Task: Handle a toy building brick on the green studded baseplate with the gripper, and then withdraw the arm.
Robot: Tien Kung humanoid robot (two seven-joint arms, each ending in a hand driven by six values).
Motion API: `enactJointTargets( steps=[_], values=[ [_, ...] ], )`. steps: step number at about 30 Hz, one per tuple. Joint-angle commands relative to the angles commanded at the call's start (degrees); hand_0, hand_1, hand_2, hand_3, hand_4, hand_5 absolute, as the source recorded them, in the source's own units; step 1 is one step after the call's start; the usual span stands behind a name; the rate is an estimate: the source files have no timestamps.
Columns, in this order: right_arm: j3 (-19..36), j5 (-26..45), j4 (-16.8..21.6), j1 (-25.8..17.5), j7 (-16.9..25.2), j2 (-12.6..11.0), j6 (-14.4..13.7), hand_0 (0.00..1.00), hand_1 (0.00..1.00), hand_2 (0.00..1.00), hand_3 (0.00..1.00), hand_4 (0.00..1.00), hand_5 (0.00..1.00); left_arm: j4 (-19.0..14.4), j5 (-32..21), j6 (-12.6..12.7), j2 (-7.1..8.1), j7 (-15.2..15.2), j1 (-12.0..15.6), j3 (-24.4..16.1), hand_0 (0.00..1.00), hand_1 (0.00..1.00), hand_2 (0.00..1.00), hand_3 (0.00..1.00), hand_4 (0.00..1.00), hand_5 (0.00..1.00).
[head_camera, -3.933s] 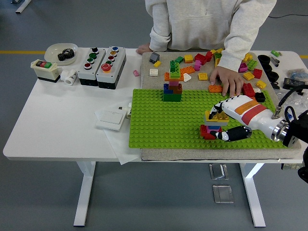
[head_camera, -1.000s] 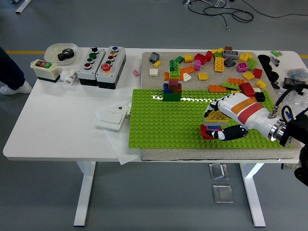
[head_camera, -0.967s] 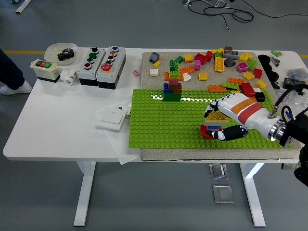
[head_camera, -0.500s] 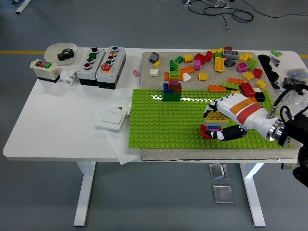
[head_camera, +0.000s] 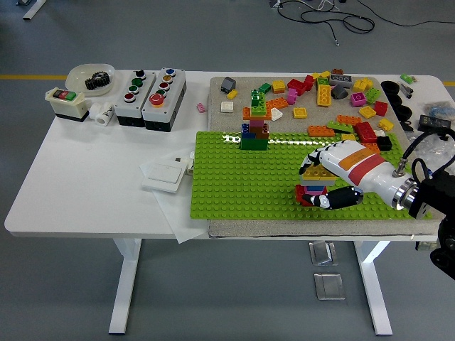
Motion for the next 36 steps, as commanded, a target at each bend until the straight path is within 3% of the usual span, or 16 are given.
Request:
enactJointTargets(
  steps=[16, 23, 36],
  values=[
    [0.08, 0.01, 0.22, -0.18, -0.02, -0.21, -0.06, 0.637, 0.616, 0.666, 0.626, 0.787, 0.421, 0.0, -0.1, 0.01, -0.06, -0.13, -0.06, 0.03, 0.783, 0.704, 0.629, 0.56, 0.581, 0.607],
    [1.09, -0.04, 1.84, -0.79, 0.27, -0.67, -2.7, 0.64, 0.616, 0.666, 0.626, 0.785, 0.421, 0.0, 0.2, 0.03, -0.08, -0.13, -0.1, -0.29, 0.784, 0.704, 0.629, 0.559, 0.58, 0.605],
    [0.81, -0.39, 4.08, -1.85, 0.32, -1.46, -2.47, 0.64, 0.615, 0.665, 0.626, 0.785, 0.418, 0.0, 0.23, 0.03, -0.1, -0.09, -0.16, -0.39, 0.782, 0.703, 0.629, 0.559, 0.58, 0.607]
  ],
)
